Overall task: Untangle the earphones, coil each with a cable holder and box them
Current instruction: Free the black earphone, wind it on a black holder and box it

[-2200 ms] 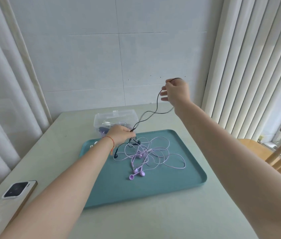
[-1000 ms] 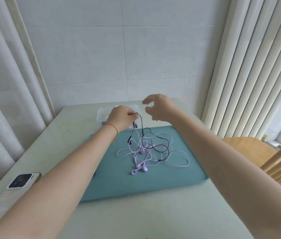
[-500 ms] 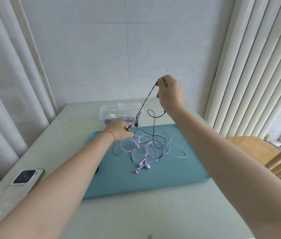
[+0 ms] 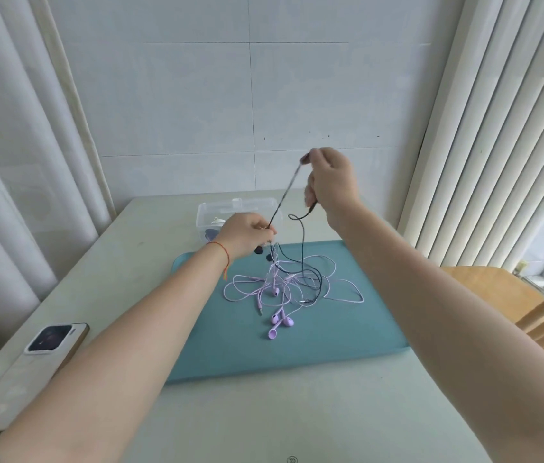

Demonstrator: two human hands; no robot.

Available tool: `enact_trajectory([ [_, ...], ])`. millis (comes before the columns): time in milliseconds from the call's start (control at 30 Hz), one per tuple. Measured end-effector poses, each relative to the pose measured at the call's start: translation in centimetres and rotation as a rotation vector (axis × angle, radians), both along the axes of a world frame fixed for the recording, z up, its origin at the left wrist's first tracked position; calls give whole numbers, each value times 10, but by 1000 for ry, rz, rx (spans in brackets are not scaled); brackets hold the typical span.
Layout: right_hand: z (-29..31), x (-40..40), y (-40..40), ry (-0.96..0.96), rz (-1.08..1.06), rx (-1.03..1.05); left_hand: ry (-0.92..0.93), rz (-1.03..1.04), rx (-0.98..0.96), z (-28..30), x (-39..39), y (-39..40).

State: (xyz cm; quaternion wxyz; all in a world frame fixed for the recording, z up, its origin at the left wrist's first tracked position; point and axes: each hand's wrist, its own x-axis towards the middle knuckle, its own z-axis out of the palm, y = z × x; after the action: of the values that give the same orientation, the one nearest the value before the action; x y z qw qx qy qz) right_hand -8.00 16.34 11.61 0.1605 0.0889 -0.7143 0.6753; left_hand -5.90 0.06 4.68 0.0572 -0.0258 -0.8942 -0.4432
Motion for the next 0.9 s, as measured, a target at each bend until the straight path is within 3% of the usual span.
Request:
enact_trajectory([
  [67, 1, -8, 8, 70, -182, -77, -27, 23, 35, -11, 1, -9],
  [167, 0, -14, 19, 68, -271, 8, -99, 49, 126, -21, 3, -18],
  [267, -6, -17, 30, -8, -287, 134, -149, 141, 306, -19, 2, -21],
  [400, -17, -17, 40, -52, -401, 59, -323, 342, 611, -19, -1, -28],
  [500, -20, -14, 38, -86, -266, 12, -383, 289, 414, -21, 2, -28],
  [700, -10, 2, 21, -177, 95, 67, -56, 197, 173, -13, 1, 0],
  [900, 0, 4, 16, -169, 223, -85, -4, -77, -24, -7, -2, 22],
])
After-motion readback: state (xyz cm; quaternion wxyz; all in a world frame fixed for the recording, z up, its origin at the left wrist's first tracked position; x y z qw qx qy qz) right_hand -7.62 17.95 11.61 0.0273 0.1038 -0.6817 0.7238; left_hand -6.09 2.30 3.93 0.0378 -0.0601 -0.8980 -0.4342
